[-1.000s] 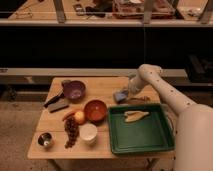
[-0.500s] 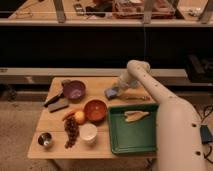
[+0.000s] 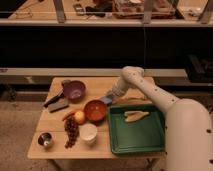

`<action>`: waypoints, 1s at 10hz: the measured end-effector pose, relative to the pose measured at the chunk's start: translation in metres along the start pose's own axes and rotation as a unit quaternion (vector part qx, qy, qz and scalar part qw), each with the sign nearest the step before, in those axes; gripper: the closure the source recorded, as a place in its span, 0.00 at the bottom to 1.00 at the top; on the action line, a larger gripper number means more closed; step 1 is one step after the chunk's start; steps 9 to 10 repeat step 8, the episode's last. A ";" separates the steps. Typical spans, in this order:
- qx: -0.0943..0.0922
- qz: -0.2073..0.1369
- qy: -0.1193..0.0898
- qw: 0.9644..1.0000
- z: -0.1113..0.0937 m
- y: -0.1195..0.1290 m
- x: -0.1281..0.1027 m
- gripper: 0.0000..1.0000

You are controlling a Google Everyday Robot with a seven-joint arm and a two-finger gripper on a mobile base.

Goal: Wipe table surface with sponge

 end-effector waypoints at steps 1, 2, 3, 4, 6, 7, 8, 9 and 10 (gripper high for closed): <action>0.002 0.008 -0.001 1.000 -0.003 0.008 0.001 1.00; 0.005 0.018 -0.001 1.000 -0.008 0.018 0.006 1.00; 0.012 0.032 0.000 0.999 -0.014 0.029 0.014 1.00; 0.019 0.049 0.005 0.999 -0.021 0.040 0.024 1.00; 0.044 0.086 0.020 0.995 -0.043 0.053 0.054 1.00; 0.051 0.094 0.023 0.994 -0.048 0.053 0.062 1.00; 0.058 0.100 0.026 0.993 -0.051 0.049 0.070 1.00; 0.058 0.100 0.026 0.993 -0.051 0.049 0.070 1.00; 0.058 0.100 0.026 0.993 -0.051 0.049 0.070 1.00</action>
